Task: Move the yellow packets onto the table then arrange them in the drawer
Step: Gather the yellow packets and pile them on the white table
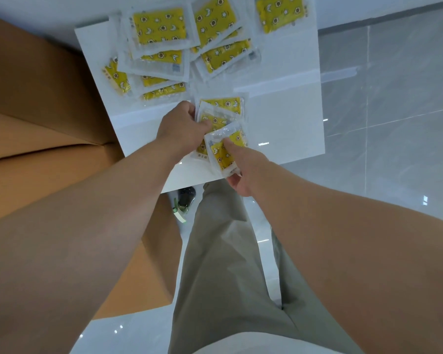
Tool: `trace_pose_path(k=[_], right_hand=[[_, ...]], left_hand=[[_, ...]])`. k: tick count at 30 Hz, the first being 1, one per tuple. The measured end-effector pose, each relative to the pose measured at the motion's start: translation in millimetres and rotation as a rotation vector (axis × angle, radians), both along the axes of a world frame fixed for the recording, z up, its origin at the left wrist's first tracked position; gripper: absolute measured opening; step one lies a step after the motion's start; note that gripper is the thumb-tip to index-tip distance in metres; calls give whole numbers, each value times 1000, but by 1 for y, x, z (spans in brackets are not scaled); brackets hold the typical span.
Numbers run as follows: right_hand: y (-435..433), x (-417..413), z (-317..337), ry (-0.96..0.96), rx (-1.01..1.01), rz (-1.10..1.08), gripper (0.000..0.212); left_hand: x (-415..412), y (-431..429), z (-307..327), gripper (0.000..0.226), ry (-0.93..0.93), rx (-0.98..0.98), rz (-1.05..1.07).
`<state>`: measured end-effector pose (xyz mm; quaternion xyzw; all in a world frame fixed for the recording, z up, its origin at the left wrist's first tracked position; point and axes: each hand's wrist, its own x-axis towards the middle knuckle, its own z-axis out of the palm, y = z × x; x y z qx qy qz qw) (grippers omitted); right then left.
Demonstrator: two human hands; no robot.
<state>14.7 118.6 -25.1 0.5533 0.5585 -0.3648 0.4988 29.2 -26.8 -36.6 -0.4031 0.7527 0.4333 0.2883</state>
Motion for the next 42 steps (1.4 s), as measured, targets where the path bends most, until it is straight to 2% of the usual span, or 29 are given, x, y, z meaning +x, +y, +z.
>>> trace_pose_path(k=[3, 6, 10, 15, 17, 22, 23, 25, 26, 28, 30, 32, 34, 37, 39, 42], right_hand=[[5, -1, 5, -71, -74, -134, 56], [9, -3, 4, -90, -110, -135, 56], [14, -9, 9, -92, -147, -87, 59], [11, -9, 11, 13, -276, -342, 45], [11, -10, 7, 59, -292, -378, 43], [4, -23, 0, 124, -291, -316, 48], [1, -28, -1, 143, -289, -294, 49], [-4, -39, -3, 184, -282, -233, 47], [-6, -45, -4, 203, -268, -207, 44], [-10, -56, -6, 227, -252, -185, 41], [-13, -64, -5, 237, -252, -173, 39], [-15, -67, -4, 245, -267, -156, 38], [-15, -67, -2, 246, -281, -143, 34], [-13, -65, 2, 239, -291, -160, 28], [-9, -63, 3, 242, -297, -180, 26], [-3, -64, 6, 250, -313, -187, 22]], left_hand=[[-4, -3, 4, 25, -52, 65, 66], [-6, -8, 9, 12, -120, 273, 266], [-5, -9, 13, 7, -173, 413, 310], [-3, -5, 17, 12, -225, 521, 373], [-3, -3, 20, 15, -242, 550, 380], [-12, -12, 30, 9, -237, 479, 355], [-15, -17, 32, 12, -249, 432, 343], [-21, -29, 36, 30, -274, 315, 382], [-24, -37, 38, 41, -267, 263, 496], [-31, -54, 41, 62, -258, 220, 870], [-37, -67, 42, 64, -202, 262, 1135], [-39, -73, 40, 61, -132, 335, 1222], [-43, -74, 39, 62, -123, 348, 1218], [-55, -75, 38, 48, -122, 305, 1182], [-61, -78, 36, 42, -116, 342, 1137], [-65, -84, 29, 43, -54, 361, 1101]])
